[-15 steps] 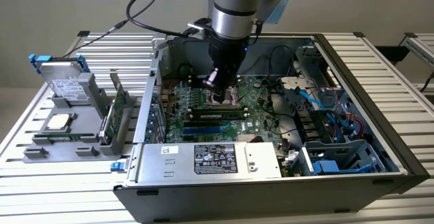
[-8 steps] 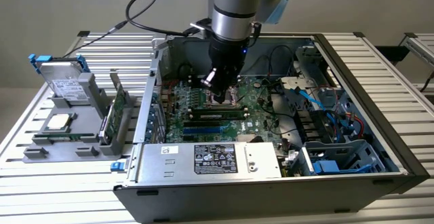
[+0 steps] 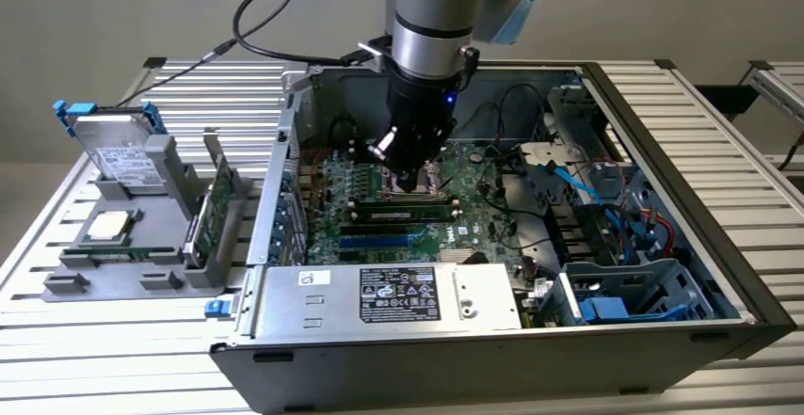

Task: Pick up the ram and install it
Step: 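Press down the ram until it locks into place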

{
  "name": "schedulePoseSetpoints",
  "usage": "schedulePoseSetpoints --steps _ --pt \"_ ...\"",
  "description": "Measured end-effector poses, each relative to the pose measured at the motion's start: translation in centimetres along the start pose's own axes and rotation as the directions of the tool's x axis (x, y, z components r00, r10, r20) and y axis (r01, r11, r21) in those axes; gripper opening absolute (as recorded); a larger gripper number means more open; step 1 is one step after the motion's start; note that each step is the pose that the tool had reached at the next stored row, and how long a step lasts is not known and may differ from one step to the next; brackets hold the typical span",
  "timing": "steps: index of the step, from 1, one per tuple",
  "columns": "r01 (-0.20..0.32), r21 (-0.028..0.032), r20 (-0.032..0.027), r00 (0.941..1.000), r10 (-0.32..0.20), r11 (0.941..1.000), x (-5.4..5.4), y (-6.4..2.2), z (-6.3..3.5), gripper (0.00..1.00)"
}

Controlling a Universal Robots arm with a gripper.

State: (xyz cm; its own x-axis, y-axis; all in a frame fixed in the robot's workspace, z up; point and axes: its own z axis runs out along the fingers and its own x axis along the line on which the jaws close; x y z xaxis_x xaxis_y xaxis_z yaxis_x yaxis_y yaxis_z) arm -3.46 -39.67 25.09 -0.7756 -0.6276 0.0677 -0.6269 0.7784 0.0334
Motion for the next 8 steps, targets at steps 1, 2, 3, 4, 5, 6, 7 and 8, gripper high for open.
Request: schedulePoseSetpoints --steps 1,2,3,4,5,6,7,8 --pt "-0.015 -0.0004 0.0012 0.9999 0.015 0.9999 0.0 0.0 0.04 0.1" --pt "-0.033 -0.0009 0.0026 0.9995 0.033 0.9995 0.0 0.0 0.09 0.1" --pt "-0.049 -0.0015 0.004 0.9988 0.049 0.9988 -0.01 -0.01 0.14 0.1" --pt "-0.065 -0.002 0.0052 0.9979 0.065 0.9979 -0.01 -0.01 0.19 0.1" --pt "-0.08 -0.0025 0.0064 0.9968 0.08 0.9968 -0.01 -0.01 0.24 0.1" --pt "-0.096 -0.0031 0.0077 0.9954 0.096 0.9954 -0.02 -0.01 0.28 0.1" --pt "-0.112 -0.0037 0.0089 0.9937 0.112 0.9937 -0.02 -0.01 0.33 0.1" --pt "-0.129 -0.0044 0.0101 0.9916 0.129 0.9917 -0.02 -0.01 0.38 0.1"
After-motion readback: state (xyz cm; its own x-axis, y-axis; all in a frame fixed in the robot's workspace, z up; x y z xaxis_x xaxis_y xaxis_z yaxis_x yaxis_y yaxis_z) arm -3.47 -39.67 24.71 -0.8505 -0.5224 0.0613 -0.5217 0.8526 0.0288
